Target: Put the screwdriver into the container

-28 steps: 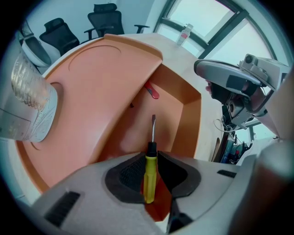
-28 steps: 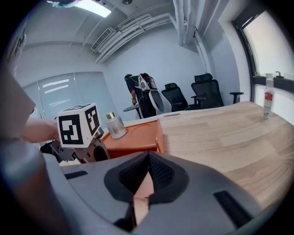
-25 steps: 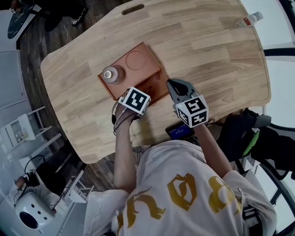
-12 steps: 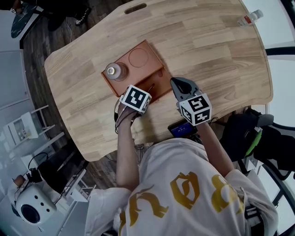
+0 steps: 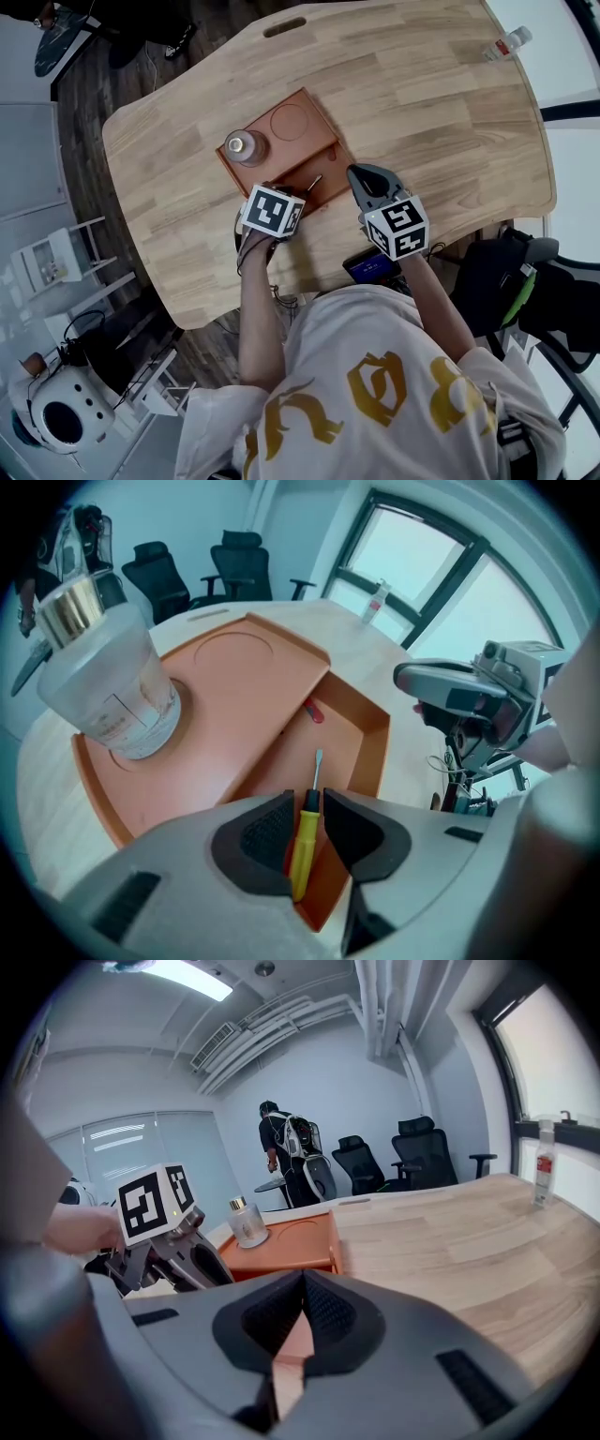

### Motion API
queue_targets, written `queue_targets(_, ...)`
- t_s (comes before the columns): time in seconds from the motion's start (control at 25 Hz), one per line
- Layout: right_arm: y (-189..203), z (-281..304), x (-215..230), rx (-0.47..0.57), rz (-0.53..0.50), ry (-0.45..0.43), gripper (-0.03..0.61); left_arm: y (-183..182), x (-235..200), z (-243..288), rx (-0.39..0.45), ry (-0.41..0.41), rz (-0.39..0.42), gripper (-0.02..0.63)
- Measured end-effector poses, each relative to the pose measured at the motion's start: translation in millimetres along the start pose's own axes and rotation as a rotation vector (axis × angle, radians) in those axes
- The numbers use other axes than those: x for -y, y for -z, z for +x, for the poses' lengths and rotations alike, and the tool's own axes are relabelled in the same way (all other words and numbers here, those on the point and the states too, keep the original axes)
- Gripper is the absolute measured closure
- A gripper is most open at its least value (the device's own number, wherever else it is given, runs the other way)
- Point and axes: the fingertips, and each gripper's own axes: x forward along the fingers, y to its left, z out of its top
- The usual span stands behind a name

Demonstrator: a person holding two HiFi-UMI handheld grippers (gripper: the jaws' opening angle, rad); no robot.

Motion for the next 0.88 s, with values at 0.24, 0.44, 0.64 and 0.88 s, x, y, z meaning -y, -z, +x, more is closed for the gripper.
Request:
queue_targets(0.24,-5.3,-2.6,-9.1,0.012,-0.011,-0.015,0.569,-21.2,-3.2,-27.7,0.198,-0.022,-0.042,0.523)
queue_targets(0.44,-8.7,-5.4,-20.6,0.017,-0.033,-0.041,0.569,-19.9,-11.1,-49.3,0.284,-0.081,-0.077,0.535)
queue_targets(0.64,-9.5,-6.7,-31.7,0.02,-0.059,-0.059,0.569,-12.4,-13.2,-62.9,0.404,-0.118,-0.117,0.568)
queue_targets(0.88,-11.8,-12.6,-38.8,0.026,-0.086,-0.072,0.568,-6.9,-11.8,-87.0,0.587,-0.157,-0.166,0.597)
